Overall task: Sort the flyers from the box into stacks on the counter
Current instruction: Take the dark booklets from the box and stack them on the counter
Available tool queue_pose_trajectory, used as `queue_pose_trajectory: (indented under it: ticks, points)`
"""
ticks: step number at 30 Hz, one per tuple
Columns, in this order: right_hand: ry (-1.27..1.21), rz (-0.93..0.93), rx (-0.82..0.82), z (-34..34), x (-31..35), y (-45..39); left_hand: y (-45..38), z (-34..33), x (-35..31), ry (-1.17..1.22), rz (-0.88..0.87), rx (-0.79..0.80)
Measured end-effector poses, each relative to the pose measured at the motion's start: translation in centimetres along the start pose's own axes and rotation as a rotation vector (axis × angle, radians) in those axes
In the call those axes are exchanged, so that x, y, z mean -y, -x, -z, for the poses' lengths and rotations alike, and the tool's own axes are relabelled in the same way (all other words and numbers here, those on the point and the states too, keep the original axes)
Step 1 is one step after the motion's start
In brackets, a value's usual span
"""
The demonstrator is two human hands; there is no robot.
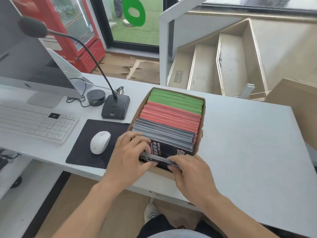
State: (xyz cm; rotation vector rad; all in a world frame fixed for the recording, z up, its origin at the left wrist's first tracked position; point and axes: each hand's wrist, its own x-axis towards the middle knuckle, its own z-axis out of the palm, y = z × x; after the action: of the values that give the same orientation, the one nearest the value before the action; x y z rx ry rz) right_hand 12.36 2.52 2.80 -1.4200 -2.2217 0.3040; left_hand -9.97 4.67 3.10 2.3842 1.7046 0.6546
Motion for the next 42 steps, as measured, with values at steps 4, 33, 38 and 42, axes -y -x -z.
queue_pose_trajectory:
  ticks: [4,33,38,42]
  points:
    - [-0.015,0.052,-0.02,4.5,0.6,-1.6,-2.4,3.3,-1.5,-0.037,-0.164,0.118]
    - [-1.037,-0.653,-0.252,10.0,-15.1,7.6,-4.4,-14.0,-20.2,1.202,0.458,0.196]
    - [-1.06,-0.657,-0.264,10.4,-15.9,8.3,-3.8,-13.5,-22.0,1.244,0.426,0.145]
    - [-1.09,-0.627,-0.26,10.3,-16.1,8.0,-4.2,-13.7,-23.1,1.189,0.463,0.095]
